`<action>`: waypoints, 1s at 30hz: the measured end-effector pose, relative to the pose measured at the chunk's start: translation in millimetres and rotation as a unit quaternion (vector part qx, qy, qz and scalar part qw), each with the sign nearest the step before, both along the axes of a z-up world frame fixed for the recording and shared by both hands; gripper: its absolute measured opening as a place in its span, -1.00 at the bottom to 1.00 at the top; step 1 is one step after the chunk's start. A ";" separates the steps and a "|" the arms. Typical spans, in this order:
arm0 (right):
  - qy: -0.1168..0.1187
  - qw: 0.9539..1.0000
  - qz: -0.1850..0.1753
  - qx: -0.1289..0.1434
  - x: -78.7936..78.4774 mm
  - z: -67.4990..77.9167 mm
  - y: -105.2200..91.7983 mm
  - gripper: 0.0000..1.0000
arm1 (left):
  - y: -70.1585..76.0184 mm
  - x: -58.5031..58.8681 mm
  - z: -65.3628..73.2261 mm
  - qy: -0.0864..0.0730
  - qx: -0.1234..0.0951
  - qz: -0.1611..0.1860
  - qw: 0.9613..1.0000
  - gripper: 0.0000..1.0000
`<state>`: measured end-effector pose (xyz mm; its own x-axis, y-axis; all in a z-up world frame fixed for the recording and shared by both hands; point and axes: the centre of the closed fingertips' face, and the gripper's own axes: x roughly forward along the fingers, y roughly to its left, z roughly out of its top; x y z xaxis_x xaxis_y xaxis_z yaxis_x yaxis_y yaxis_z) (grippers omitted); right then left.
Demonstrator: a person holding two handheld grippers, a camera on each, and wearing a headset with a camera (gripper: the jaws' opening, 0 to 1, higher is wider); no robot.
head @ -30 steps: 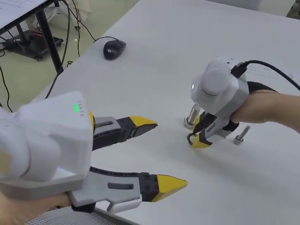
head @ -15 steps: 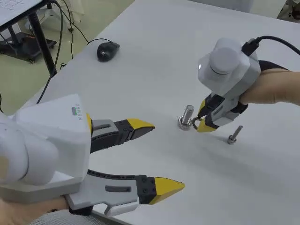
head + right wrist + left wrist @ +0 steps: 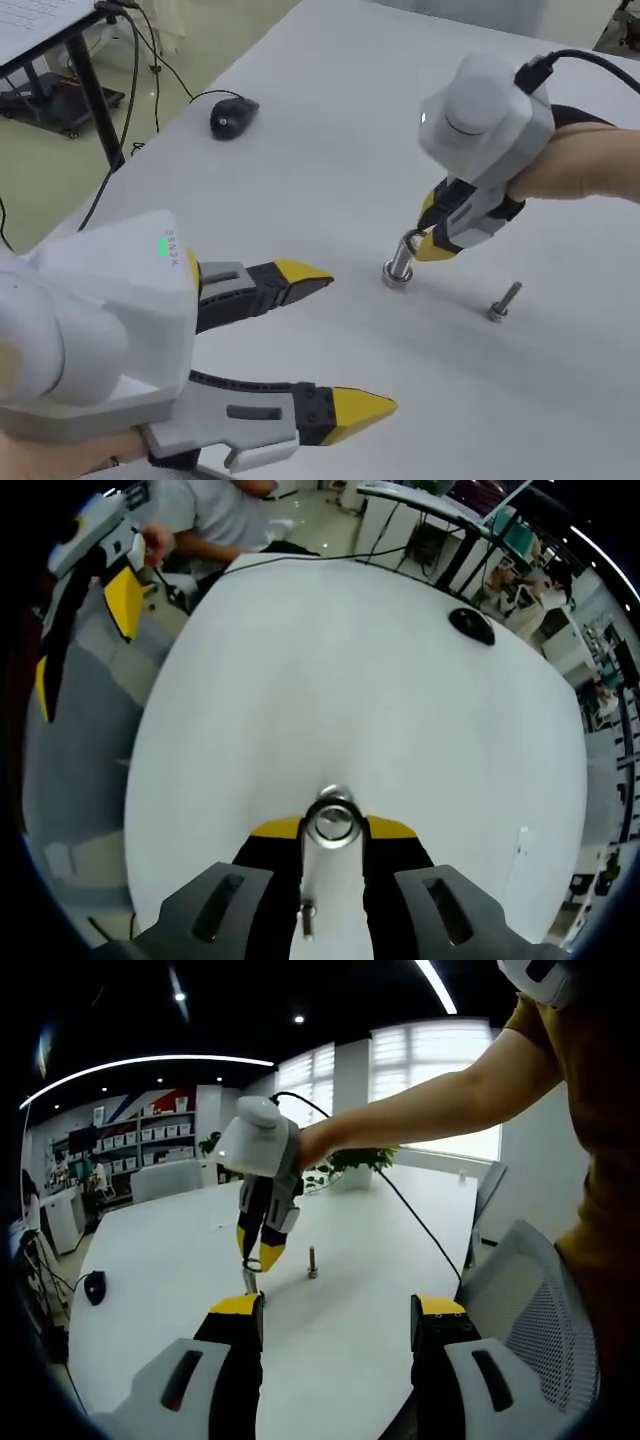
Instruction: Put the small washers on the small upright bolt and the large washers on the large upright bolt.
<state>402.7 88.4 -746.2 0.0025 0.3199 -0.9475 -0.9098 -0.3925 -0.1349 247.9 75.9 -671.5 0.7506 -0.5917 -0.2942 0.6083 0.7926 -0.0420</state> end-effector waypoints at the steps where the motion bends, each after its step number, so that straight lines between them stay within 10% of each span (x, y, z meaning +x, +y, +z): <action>1: -0.001 1.000 0.001 0.001 0.1 -0.3 1.3 -0.57 | 0.4 0.3 -0.1 0.000 0.000 0.000 1.000 0.17; 30: -0.025 0.999 0.029 -0.022 11.4 -21.3 12.4 -0.57 | 4.9 0.2 -3.3 0.005 -0.006 0.007 1.000 0.17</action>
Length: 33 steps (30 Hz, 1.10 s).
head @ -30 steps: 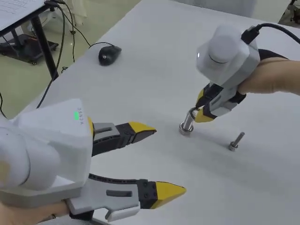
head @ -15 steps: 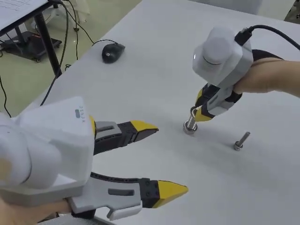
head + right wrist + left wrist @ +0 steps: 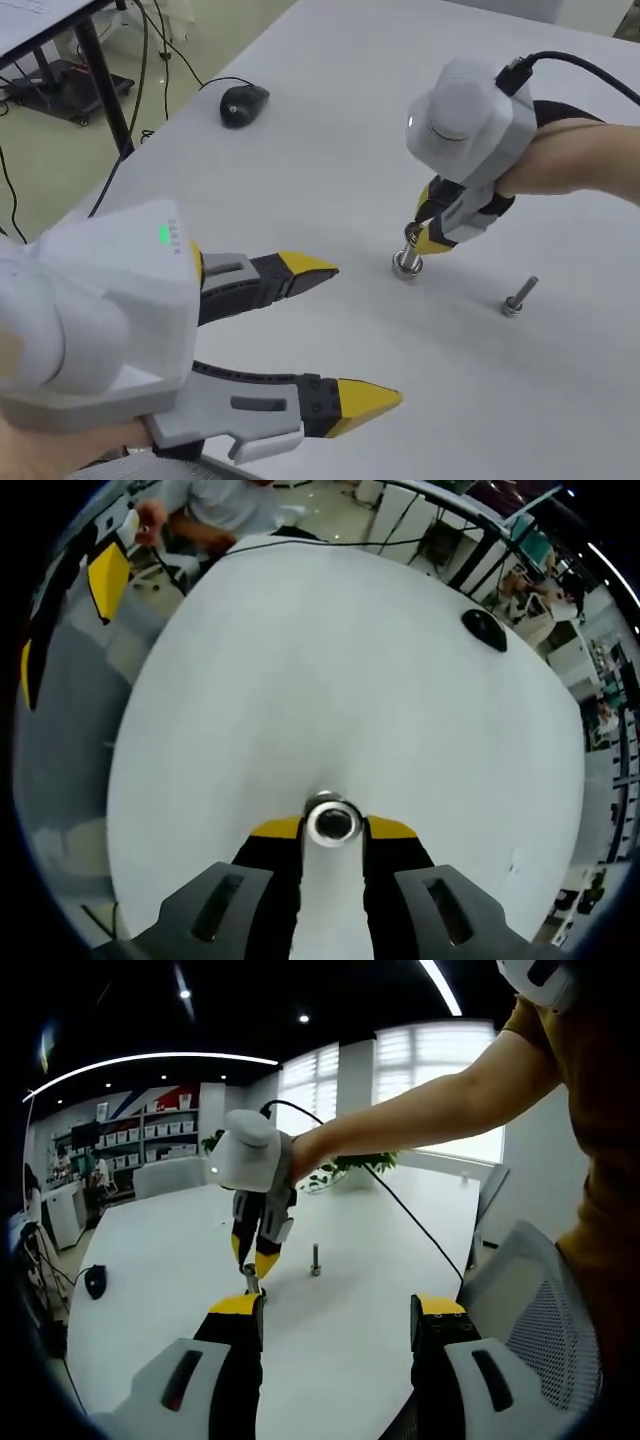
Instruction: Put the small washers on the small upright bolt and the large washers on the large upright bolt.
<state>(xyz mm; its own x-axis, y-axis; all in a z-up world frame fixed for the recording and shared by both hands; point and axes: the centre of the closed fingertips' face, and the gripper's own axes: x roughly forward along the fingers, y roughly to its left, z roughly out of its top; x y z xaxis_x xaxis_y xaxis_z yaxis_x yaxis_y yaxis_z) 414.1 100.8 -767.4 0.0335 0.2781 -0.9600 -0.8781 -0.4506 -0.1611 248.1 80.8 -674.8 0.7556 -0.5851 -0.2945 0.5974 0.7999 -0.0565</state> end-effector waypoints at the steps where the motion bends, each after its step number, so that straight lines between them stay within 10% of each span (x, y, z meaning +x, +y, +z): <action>1: -0.002 1.000 0.006 0.000 -0.2 -0.7 0.8 -0.57 | -0.1 0.1 0.0 0.000 0.000 0.000 1.000 0.17; 33: 0.024 0.999 -0.020 -0.016 3.3 -46.2 2.7 -0.54 | 7.3 -4.0 -4.7 0.007 0.002 0.014 1.000 0.17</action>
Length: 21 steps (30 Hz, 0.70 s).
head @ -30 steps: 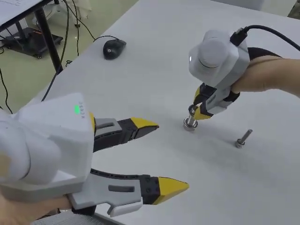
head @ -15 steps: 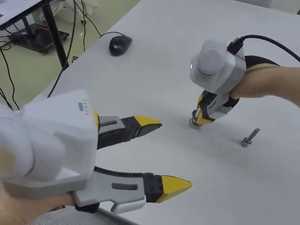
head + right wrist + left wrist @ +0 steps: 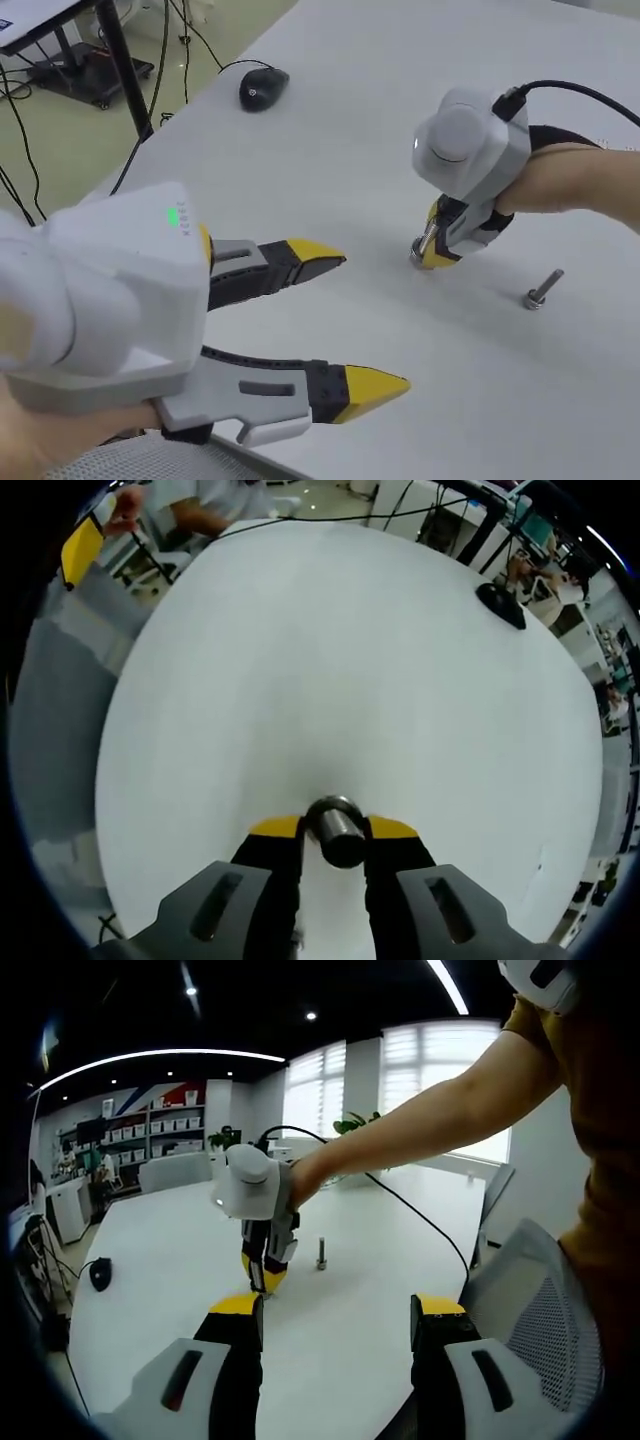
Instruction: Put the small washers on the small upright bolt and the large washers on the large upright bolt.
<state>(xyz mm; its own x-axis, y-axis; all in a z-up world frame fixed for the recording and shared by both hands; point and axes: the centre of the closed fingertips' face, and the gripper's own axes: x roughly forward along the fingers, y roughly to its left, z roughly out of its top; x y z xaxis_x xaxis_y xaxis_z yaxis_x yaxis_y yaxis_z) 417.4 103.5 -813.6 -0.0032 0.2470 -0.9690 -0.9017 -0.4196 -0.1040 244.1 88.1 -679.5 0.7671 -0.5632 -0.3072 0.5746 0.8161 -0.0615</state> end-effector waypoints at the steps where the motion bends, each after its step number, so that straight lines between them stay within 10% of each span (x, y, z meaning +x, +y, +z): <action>1: 0.000 1.000 0.003 0.002 -0.1 0.2 0.8 -0.53 | -0.2 0.0 0.0 0.000 0.000 0.000 1.000 0.17; 21: -0.008 0.994 -0.054 0.098 -9.1 51.6 -44.3 -0.44 | -9.6 -0.4 10.5 -0.010 0.011 -0.020 1.000 0.18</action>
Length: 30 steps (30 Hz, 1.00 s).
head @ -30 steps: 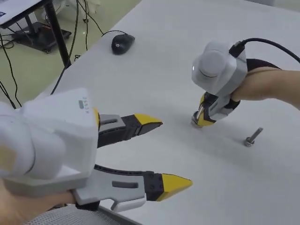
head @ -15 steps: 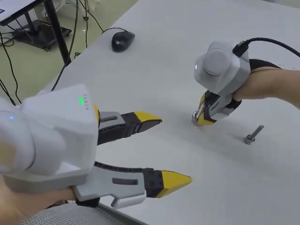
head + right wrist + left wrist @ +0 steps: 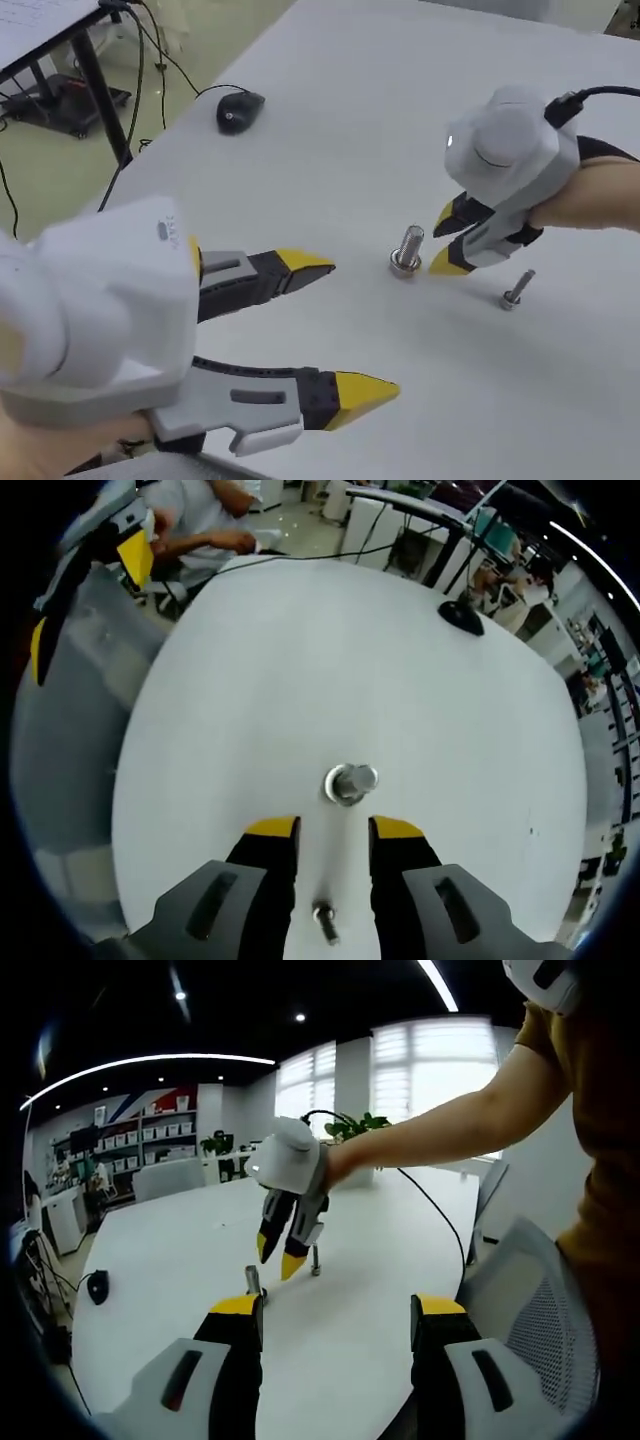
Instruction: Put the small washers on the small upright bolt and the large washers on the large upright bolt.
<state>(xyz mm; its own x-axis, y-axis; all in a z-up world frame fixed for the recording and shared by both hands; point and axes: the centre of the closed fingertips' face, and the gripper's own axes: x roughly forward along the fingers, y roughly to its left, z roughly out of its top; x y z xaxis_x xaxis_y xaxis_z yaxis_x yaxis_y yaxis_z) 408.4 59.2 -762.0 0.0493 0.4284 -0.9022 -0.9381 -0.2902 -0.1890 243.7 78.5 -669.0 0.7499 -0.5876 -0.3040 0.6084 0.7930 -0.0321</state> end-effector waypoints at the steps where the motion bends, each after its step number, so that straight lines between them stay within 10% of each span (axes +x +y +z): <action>1: 0.001 1.000 -0.006 0.008 -2.0 3.2 -4.1 -0.44 | -0.8 -0.5 0.9 -0.001 0.002 -0.002 1.000 0.18; 12: 0.013 0.985 -0.068 0.160 -46.5 67.3 -62.4 -0.44 | -17.9 -9.1 11.3 -0.005 0.006 -0.032 0.999 0.18; 21: 0.048 0.942 -0.137 0.303 -88.6 104.4 -92.0 -0.45 | -30.3 -17.9 18.9 -0.010 -0.013 -0.047 0.999 0.18; 25: 0.074 0.922 -0.134 0.355 -108.5 112.5 -96.7 -0.45 | -34.7 -22.3 32.2 -0.016 -0.055 -0.050 0.997 0.18; 28: 0.114 0.898 -0.119 0.409 -128.7 120.4 -100.9 -0.42 | -39.4 -27.6 45.0 -0.022 -0.100 -0.060 0.993 0.18; 30: 0.111 0.891 -0.126 0.421 -133.1 119.9 -108.3 -0.38 | -40.6 -29.7 49.7 -0.026 -0.104 -0.062 0.992 0.18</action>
<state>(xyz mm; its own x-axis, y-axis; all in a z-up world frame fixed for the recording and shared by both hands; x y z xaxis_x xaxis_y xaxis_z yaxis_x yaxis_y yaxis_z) 275.3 -49.0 -642.1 0.0998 0.9591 -0.2650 -0.9949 0.0918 -0.0426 214.0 37.9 -619.3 0.6796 -0.7220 -0.1295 0.7056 0.6917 -0.1538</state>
